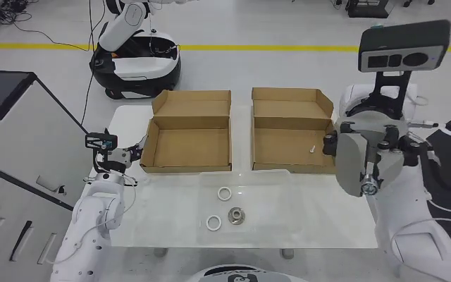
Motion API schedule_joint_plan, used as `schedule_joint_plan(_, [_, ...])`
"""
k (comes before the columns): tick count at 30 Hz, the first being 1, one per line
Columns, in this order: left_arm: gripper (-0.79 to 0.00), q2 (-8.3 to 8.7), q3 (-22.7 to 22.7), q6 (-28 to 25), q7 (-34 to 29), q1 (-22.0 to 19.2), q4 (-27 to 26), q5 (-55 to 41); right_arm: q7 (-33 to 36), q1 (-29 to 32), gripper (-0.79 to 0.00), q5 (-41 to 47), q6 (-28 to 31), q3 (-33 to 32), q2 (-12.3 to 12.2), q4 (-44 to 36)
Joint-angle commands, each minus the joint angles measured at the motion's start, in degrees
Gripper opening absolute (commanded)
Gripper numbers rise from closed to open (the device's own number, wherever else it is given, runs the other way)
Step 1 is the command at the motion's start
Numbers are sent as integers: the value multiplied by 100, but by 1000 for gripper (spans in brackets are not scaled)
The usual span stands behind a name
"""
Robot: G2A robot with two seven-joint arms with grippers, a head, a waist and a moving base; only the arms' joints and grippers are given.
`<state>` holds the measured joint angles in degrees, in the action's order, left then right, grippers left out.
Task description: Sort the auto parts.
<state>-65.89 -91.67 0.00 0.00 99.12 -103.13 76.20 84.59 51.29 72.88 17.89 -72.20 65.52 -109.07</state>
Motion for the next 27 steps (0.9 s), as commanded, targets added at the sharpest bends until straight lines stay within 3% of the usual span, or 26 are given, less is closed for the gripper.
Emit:
schedule_joint_plan(1, [0,0,0,0,0,0,0,0,16,31,-785,134,8,1,15,1])
schedule_joint_plan(15, [0,0,0,0,0,0,0,0,34,-77,-785,-1456,-682,-97,-36,-4])
schedule_joint_plan(27, [0,0,0,0,0,0,0,0,-91,50,-785,-626,-540,-49,34,5])
